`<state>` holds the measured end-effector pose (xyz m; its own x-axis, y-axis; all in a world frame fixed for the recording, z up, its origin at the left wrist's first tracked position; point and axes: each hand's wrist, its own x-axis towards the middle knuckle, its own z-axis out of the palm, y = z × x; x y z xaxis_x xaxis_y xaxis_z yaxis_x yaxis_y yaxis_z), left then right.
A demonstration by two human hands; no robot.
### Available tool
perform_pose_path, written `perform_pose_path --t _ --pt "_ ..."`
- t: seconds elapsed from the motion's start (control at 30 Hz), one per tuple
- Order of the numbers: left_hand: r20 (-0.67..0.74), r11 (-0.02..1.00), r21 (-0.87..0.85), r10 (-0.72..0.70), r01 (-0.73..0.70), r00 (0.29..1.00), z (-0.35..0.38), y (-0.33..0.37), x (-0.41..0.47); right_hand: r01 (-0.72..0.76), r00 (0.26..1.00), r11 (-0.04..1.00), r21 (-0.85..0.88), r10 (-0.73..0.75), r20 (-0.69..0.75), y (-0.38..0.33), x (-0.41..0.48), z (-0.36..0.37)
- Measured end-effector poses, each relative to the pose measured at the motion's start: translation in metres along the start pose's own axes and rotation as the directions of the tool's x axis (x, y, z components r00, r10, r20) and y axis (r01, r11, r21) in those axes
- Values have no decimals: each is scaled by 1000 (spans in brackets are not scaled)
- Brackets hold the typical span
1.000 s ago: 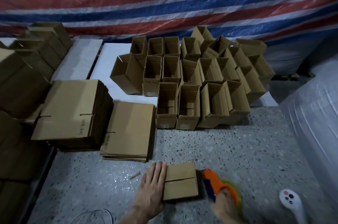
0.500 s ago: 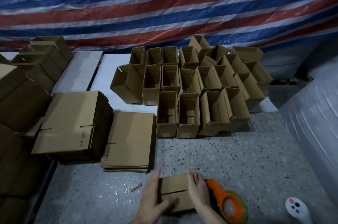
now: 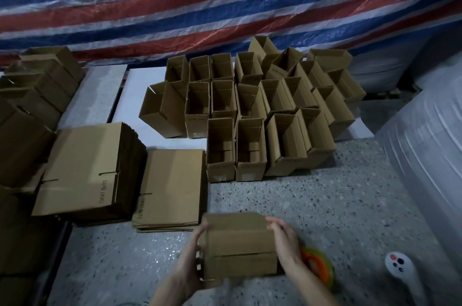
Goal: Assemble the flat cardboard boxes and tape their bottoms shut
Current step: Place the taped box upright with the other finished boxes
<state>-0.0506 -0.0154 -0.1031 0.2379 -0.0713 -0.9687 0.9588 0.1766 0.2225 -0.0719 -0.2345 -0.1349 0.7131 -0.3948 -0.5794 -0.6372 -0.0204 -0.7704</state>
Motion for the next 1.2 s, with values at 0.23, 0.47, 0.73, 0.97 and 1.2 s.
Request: perform_pose_path --t 0.23,0.47,0.73,0.97,1.2 --pt "-58 907 74 419 -414 906 39 20 -32 106 988 993 48 -111 103 -38 -9 -35" --pt "211 214 370 928 -904 307 120 11 -50 265 964 955 -133 -267 2 -91 -42 -65" --pt "436 -402 373 872 -836 -225 230 4 -57 441 748 896 42 -342 -569 -133 -33 -99" --pt "740 -216 156 671 -964 -30 272 17 -49 400 493 899 -181 -377 -784 -131 5 -152" --pt "732 -93 241 671 -966 118 270 75 -70 277 542 955 -110 -250 -802 -83 104 -215"
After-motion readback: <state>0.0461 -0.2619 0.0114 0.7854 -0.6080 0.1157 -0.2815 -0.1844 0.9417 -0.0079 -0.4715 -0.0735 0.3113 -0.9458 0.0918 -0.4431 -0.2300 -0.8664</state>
